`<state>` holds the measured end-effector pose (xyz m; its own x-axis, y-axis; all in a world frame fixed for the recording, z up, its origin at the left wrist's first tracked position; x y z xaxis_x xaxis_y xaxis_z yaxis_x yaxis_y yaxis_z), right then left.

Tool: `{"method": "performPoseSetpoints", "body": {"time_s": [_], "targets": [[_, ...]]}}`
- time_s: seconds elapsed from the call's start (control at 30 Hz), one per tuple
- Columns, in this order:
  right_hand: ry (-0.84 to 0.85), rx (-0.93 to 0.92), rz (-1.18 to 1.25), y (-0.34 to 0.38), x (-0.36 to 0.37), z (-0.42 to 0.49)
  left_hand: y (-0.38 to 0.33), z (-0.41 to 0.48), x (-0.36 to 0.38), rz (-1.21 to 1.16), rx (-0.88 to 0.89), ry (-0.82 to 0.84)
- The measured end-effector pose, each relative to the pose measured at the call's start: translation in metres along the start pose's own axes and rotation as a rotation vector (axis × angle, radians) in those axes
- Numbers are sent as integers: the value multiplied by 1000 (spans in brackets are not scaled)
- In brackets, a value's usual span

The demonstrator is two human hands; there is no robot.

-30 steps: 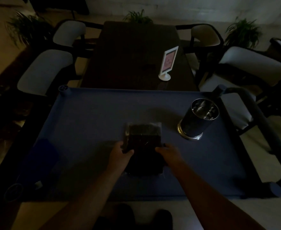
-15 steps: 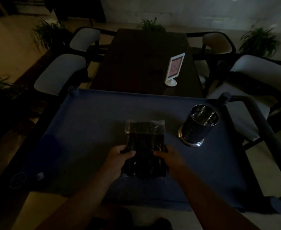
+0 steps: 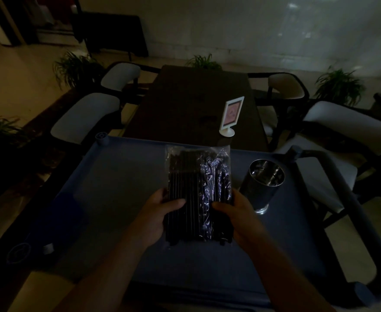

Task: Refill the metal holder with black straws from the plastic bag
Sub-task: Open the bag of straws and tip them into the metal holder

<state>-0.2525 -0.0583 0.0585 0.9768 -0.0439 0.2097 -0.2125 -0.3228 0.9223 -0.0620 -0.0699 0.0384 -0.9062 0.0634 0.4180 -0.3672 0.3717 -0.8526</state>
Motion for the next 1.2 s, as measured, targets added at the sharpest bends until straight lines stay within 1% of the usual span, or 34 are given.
{"method": "performPoseSetpoints", "body": {"time_s": [0.1, 0.23, 0.4, 0.57, 0.73, 0.93, 1.03, 1.1, 1.13, 1.2], "targets": [[14, -34, -11, 12, 3, -8, -9, -5, 14, 37, -9, 29], [17, -70, 8, 18, 4, -16, -22, -10, 22, 132, 31, 24], [-22, -125, -23, 21, 1, -16, -29, -13, 27, 161, 30, -4], [-25, -151, -56, 26, -3, -16, -33, -16, 30, 181, 35, 10], [-42, -131, -75, 25, -4, -17, -34, -15, 34, 216, 21, 11], [-48, -134, -92, 29, -2, -15, -37, -19, 34, 211, 76, -4], [-55, -168, -123, 42, 0, -13, -40, -19, 30, 211, 82, -38], [-59, -238, -178, 57, 2, -13, -43, -17, 26, 212, 90, -74], [-81, -290, -243, 66, 3, -13, -45, -17, 24, 215, 101, -91], [-180, -411, -440, 86, 5, -16, -46, -16, 21, 216, 112, -105]]}}
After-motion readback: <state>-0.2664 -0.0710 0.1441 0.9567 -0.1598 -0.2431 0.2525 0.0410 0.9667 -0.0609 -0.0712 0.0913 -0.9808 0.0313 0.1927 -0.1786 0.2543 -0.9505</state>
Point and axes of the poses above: each hand's wrist, its own z-axis towards the middle knuckle, its own x-axis out of the palm, y = z × x, the point moved 8 cm from there along z, towards the middle knuckle, and after that the axes turned 1 degree about -y, right-handed, at the moved point
